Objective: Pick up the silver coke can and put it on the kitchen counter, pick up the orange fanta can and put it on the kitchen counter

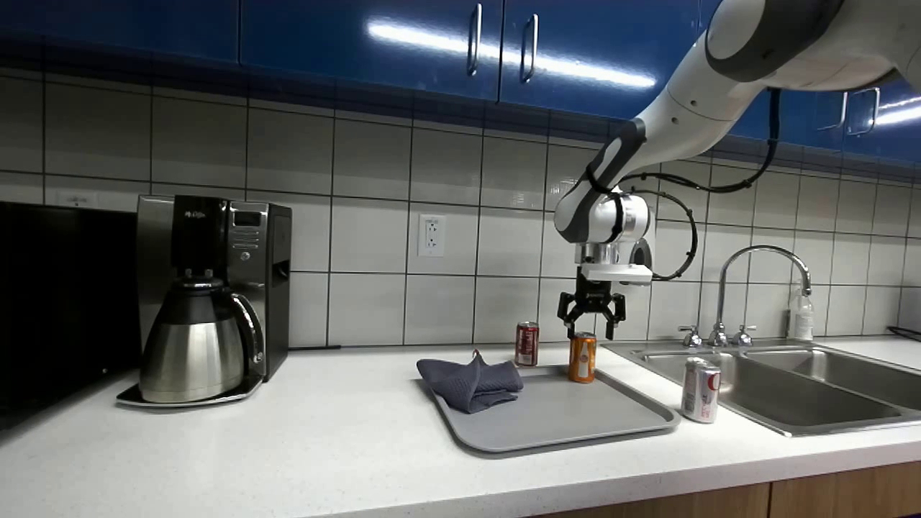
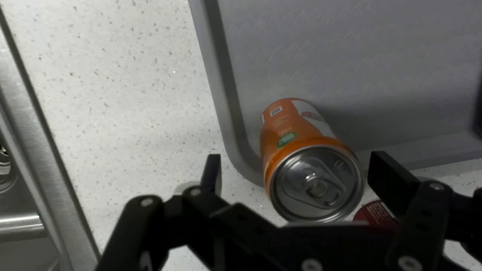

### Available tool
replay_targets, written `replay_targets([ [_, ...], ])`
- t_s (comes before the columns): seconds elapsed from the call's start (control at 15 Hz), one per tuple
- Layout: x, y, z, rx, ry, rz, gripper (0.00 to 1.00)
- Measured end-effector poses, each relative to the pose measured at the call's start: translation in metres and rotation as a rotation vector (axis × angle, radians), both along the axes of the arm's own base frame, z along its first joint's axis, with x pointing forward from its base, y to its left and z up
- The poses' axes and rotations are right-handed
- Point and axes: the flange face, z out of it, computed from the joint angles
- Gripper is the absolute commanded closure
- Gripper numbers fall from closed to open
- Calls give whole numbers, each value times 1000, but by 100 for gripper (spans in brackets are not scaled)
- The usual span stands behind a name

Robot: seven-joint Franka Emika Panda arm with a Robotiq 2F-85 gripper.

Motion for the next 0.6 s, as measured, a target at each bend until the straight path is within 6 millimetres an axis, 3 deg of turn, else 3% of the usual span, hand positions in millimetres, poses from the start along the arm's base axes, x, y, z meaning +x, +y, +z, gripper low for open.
replay_targets([
  [0.6,13,6,-18,-1,9,9,0],
])
